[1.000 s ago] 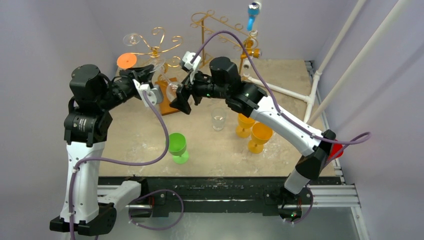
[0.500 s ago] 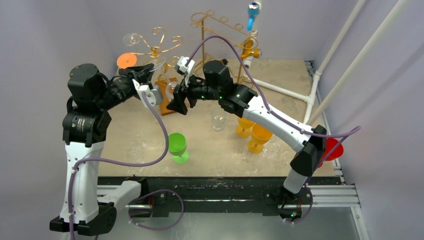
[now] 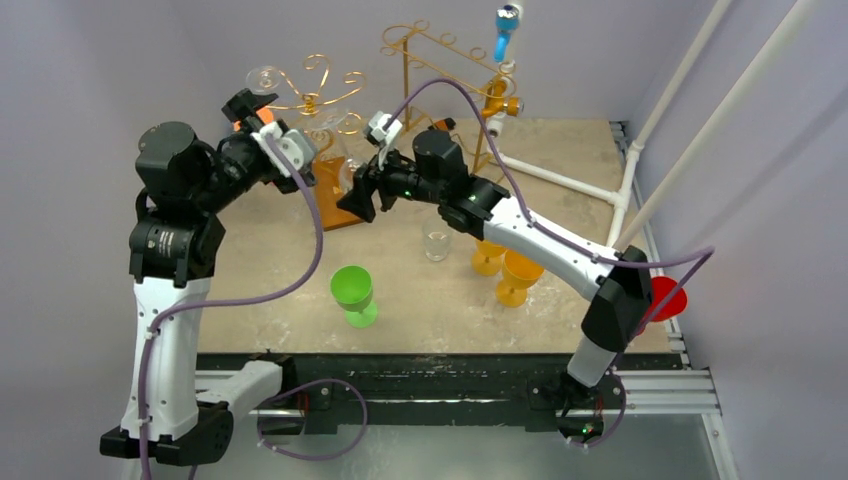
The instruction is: Place the wine glass upside down on the wine glass rack
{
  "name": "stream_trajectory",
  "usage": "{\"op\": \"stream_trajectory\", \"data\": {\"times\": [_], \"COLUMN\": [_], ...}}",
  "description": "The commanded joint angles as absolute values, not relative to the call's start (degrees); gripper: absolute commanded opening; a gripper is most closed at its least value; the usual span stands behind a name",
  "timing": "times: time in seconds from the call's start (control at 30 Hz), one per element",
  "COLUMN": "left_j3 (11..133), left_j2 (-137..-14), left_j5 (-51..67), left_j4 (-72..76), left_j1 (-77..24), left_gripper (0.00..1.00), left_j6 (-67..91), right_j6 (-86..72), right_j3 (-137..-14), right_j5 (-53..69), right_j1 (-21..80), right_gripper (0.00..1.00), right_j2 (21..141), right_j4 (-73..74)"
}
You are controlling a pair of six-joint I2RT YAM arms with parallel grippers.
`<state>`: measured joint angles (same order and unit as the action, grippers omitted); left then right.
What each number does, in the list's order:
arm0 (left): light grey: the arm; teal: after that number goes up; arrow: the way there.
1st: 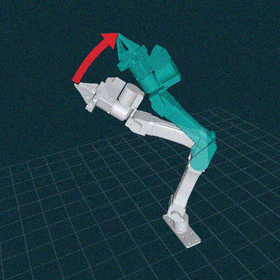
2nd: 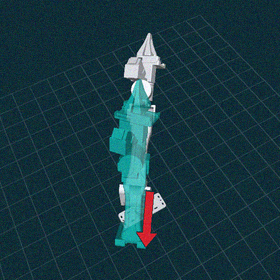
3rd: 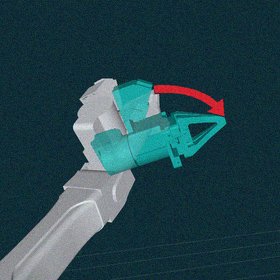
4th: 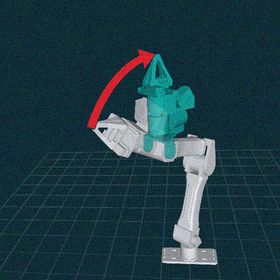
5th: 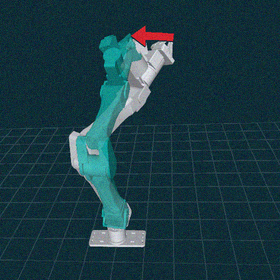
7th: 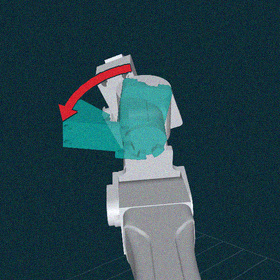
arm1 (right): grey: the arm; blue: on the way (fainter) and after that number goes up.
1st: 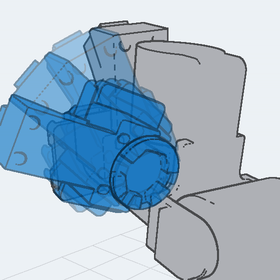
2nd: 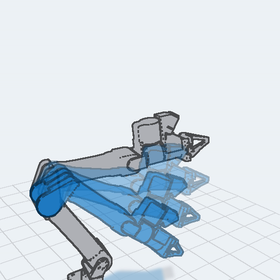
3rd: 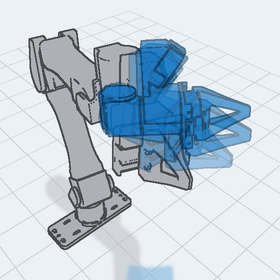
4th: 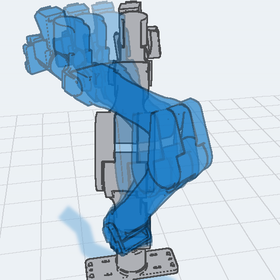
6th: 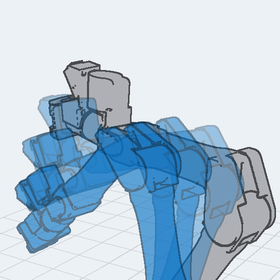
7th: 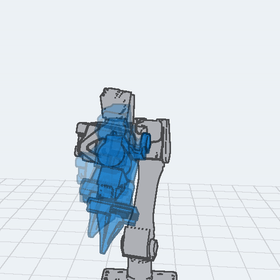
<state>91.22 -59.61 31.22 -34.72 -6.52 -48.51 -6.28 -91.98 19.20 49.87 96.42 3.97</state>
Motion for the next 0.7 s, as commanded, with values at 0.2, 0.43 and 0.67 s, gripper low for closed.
{"op": "stream_trajectory", "data": {"times": [0.2,0.43,0.67], "left_j3": [92.14,100.16,102.32], "left_j2": [-66.61,-71.65,-71.65], "left_j5": [8.77,-1.77,-2.79], "left_j4": [-26.29,-24.20,-25.23], "left_j1": [-4.67,-2.65,-2.54], "left_gripper": [1.00,1.00,1.00], "left_j6": [-25.41,-18.46,-18.69], "right_j6": [-9.48,-12.13,-13.27], "right_j3": [-100.16,-103.76,-106.85], "right_j5": [12.94,10.92,10.73], "right_j1": [48.86,48.87,48.86], "right_gripper": [0.10,0.09,0.09], "right_j2": [108.29,112.77,115.57], "right_j4": [-3.69,-6.30,-8.17]}}
